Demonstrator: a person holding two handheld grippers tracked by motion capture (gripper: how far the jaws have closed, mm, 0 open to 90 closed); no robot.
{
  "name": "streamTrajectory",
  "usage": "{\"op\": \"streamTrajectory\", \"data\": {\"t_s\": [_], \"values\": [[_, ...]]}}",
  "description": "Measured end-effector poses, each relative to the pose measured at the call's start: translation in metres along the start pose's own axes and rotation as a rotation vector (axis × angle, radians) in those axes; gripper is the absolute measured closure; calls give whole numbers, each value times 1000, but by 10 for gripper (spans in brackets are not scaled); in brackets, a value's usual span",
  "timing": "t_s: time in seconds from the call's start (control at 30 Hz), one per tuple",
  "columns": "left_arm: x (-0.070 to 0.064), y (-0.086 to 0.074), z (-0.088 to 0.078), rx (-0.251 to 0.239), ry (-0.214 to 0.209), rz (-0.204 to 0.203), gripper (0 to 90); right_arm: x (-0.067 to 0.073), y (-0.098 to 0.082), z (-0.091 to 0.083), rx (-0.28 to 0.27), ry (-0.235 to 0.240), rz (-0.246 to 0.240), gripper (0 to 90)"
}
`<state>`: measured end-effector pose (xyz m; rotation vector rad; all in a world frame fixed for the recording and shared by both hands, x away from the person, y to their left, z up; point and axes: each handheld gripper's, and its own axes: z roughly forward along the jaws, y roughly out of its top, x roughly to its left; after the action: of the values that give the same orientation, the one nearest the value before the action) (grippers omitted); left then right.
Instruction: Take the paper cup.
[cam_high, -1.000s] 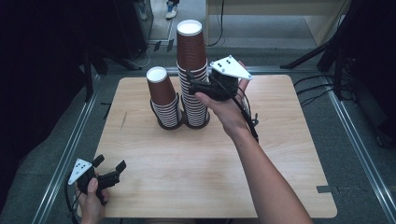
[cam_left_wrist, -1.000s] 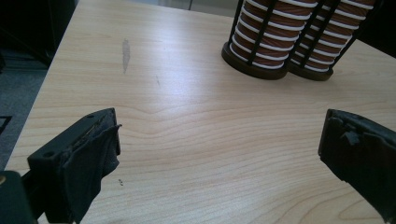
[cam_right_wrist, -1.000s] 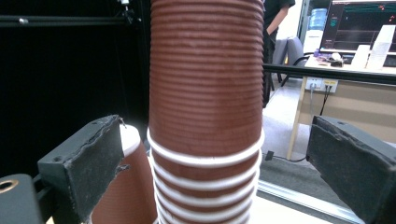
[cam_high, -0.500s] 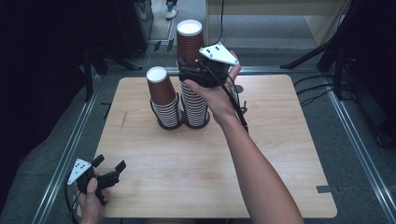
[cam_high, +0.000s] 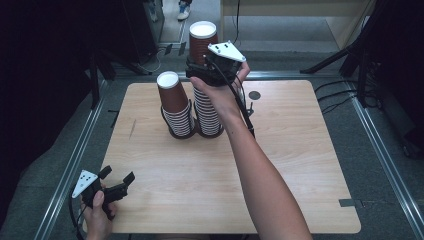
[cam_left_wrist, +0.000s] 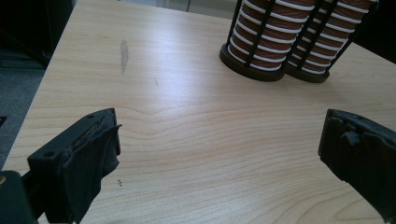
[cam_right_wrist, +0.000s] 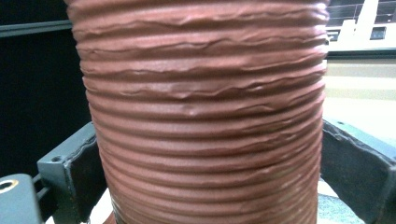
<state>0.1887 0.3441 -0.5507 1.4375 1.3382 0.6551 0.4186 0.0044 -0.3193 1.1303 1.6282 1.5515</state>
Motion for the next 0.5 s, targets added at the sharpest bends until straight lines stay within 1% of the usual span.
{"op": "streamTrajectory", "data": {"t_s": [0.03, 0.07, 0.1, 0.13, 0.17, 0.2, 0.33, 0.5], "values": [[0, 0, 0, 0, 0, 0, 0, 0, 0, 0, 0, 0, 0, 41], [0, 0, 0, 0, 0, -1, 0, 2, 0, 0, -4, -3, -13, 70], [0, 0, 0, -1, -1, -1, 0, 2, 0, 0, -4, -3, -13, 70], [0, 0, 0, 0, -1, -2, 0, 3, -1, 0, -7, -2, -20, 93], [0, 0, 0, 0, -1, -2, 0, 4, -1, 0, -10, -6, -28, 96], [0, 0, 0, 0, 0, -1, 0, 4, 0, 0, -6, -5, -18, 100], [0, 0, 0, 0, 0, -2, 0, 4, 1, 0, -4, -10, -26, 105], [0, 0, 0, -1, -1, -3, 0, 6, 5, -1, -19, -15, -32, 115]]}}
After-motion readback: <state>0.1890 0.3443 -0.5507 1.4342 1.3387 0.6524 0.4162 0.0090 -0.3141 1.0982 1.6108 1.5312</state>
